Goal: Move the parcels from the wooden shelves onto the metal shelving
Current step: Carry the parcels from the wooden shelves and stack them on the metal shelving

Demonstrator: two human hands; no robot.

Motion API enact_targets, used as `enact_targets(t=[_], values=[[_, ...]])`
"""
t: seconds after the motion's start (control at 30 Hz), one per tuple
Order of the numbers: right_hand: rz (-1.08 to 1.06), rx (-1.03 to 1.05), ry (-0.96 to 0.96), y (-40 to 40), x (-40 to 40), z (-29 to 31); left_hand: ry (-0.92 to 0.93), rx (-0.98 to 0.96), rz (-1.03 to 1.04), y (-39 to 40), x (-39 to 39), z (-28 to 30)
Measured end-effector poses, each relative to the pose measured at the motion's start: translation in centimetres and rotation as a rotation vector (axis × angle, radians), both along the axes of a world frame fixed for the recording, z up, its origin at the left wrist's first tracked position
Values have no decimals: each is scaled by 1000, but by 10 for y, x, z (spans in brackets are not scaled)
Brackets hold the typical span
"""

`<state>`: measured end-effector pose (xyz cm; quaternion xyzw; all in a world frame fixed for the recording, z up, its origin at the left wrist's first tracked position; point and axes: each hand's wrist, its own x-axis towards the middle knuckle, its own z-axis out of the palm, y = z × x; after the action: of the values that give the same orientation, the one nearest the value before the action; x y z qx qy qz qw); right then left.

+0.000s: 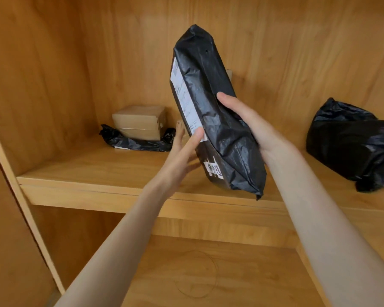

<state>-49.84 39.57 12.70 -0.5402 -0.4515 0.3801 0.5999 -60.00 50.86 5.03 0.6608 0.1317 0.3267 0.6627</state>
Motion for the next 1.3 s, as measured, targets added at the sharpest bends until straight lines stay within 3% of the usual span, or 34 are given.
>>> enact_targets(t=[0.2, 0.43, 0.63, 0.8, 0.97, 1.13, 1.23, 1.3], values=[[-25, -12, -15, 0, -3, -4, -103, -144, -237, -10, 11, -7], [-268, -88, -418, 0, 9, 5, -73, -219, -214, -13, 7, 1], [-208, 31, -270, -6, 18, -3, -86, -268, 12, -1, 1, 13], [-281, 17, -321, -12, 25, -18, -55, -300, 122, 12, -14, 22], [-408, -3, -493, -15, 30, -31, -19, -213, 268, 12, -26, 29], [-745, 3, -919, -20, 26, -45, 44, -89, 320, 5, -29, 28], [-981, -63, -1293, -24, 22, -55, 44, -101, 298, -5, -28, 25], [-1065, -64, -1435, -27, 21, -63, 49, -130, 264, -13, -27, 23]])
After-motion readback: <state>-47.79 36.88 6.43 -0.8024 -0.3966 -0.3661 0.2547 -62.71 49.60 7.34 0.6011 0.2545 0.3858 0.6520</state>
